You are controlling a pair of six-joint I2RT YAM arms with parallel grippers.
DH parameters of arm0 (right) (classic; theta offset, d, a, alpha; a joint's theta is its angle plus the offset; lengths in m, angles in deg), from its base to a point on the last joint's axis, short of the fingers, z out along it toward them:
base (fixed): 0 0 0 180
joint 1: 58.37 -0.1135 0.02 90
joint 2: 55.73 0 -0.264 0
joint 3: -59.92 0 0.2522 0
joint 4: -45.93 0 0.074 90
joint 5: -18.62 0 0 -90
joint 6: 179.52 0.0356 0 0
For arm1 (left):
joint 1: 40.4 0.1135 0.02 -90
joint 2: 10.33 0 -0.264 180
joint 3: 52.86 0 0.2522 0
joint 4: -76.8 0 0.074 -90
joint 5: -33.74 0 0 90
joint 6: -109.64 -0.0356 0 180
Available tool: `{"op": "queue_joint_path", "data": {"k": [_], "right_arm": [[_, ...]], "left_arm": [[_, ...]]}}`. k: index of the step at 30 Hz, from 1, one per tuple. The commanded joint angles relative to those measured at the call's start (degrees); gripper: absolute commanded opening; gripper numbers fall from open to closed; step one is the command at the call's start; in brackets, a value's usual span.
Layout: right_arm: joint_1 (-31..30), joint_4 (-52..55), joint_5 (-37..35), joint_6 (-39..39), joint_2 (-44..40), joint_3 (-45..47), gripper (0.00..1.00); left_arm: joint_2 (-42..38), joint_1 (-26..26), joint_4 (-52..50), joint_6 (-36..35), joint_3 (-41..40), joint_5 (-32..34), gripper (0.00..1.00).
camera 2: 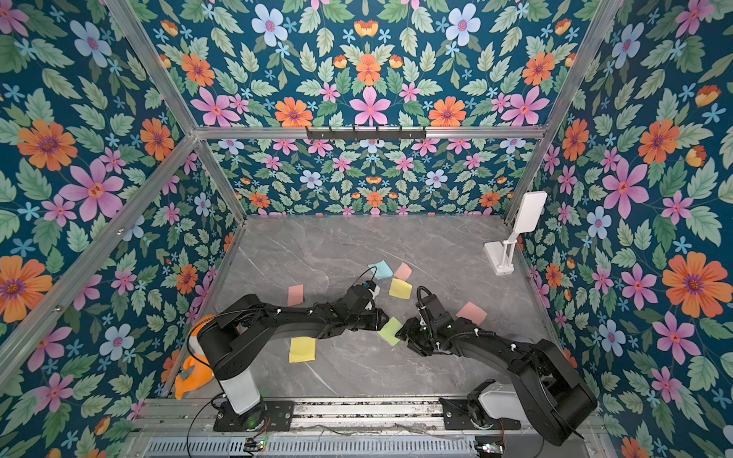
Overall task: Tear off pages from different memo pads
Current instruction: Pick up the memo pad from the center of the board.
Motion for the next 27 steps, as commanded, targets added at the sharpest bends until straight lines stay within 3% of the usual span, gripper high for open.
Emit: {"op": "queue_joint_path", "data": {"k": [1, 6, 12, 27], "right_arm": [[-0.03, -4.34, -0.72, 2.97, 2.68, 0.22, 0.53], [-0.03, -8.24, 0.78, 3.06, 5.22, 0.41, 0.44], [-0.12, -2.58, 0.27, -2.52, 3.44, -3.21, 0.35], [-0.26, 2.77, 0.02, -8.78, 2.11, -4.75, 0.17]], "left_arm": [[0.02, -1.20, 3.39, 2.28, -2.06, -2.01, 0.39], [-1.60, -2.26, 5.88, 5.70, -6.64, -1.60, 0.36], [-3.32, -3.56, 6.80, 8.73, -8.22, -0.38, 0.35], [-4.04, -2.70, 4.51, 7.18, -4.89, 0.05, 0.36]]}}
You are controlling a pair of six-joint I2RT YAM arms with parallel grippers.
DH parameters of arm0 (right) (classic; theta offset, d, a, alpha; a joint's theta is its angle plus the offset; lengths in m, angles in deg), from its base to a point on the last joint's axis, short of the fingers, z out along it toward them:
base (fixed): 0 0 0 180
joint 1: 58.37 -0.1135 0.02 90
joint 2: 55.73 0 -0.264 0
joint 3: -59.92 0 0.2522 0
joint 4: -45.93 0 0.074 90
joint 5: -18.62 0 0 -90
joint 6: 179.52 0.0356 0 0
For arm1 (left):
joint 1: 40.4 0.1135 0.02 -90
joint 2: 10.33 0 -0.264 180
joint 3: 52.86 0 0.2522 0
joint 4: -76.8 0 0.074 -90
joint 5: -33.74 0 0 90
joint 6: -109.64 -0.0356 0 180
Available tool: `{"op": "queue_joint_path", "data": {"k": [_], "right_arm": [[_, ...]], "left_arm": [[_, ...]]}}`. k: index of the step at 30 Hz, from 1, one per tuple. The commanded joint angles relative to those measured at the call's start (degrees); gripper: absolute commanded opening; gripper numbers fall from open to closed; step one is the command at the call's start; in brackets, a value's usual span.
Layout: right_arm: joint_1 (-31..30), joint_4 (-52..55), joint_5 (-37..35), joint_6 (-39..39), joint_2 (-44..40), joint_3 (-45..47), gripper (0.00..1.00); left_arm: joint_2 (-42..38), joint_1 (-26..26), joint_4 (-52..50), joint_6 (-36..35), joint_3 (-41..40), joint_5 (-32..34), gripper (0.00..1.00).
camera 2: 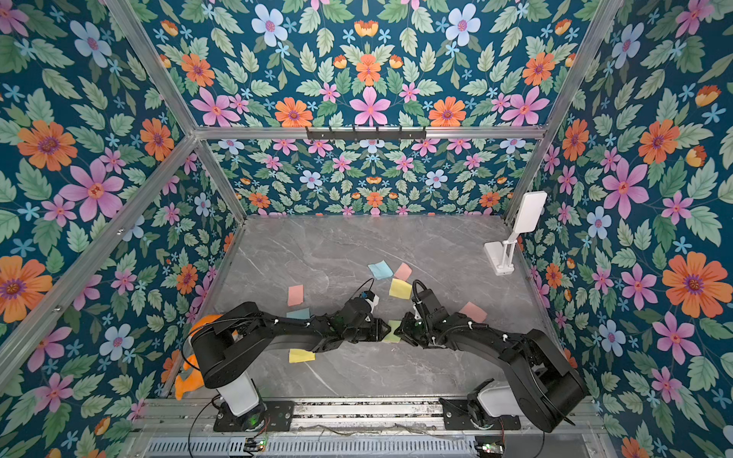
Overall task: Tear off pages from different memo pads
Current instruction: Pick up the memo pad from the center of the board.
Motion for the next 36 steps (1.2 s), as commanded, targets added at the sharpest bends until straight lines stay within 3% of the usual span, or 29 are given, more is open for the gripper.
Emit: {"op": "queue_joint_path", "data": {"k": [1, 5, 9, 13, 20, 24, 28, 32, 35, 36], "right_arm": [[-0.03, 3.45, -0.79, -3.53, -1.01, -1.34, 0.16], [-0.08, 3.33, 3.40, -6.14, -3.20, -2.41, 0.15], [-0.12, 1.65, 8.77, -6.78, -6.86, -3.86, 0.15], [-0.04, 1.11, 12.81, -6.55, -8.92, -6.53, 0.15], [-0.10, -6.48, 18.17, -0.66, -9.38, -7.86, 0.15], [-0.06, -12.48, 20.97, 3.06, -8.80, -6.79, 0.15], [-0.06, -13.08, 21.67, 3.63, -9.05, -6.11, 0.15], [-0.10, -13.66, 22.54, 3.63, -8.64, -5.44, 0.16], [-0.18, -13.60, 22.67, 3.34, -8.52, -5.08, 0.18], [-0.05, -13.46, 22.51, 2.85, -8.33, -4.99, 0.22]], "left_arm": [[-1.33, 1.12, 0.37, -1.08, 0.01, -1.04, 0.37], [-7.69, 5.72, 19.10, 4.47, -11.15, -6.52, 0.42], [-13.22, 9.78, 39.05, 9.62, -22.08, -9.06, 0.56], [-14.13, 9.95, 41.41, 9.25, -21.73, -11.84, 0.64], [-11.61, 9.91, 55.09, 15.13, -23.07, -12.96, 0.63], [-10.99, 9.94, 58.28, 17.27, -23.32, -13.61, 0.54], [-12.14, 10.52, 58.25, 17.51, -24.00, -13.83, 0.35], [-13.83, 11.60, 54.67, 16.59, -23.51, -13.87, 0.23], [-15.14, 11.80, 48.92, 14.78, -21.94, -12.85, 0.03], [-15.34, 11.80, 47.36, 14.47, -21.32, -12.82, 0.00]]}}
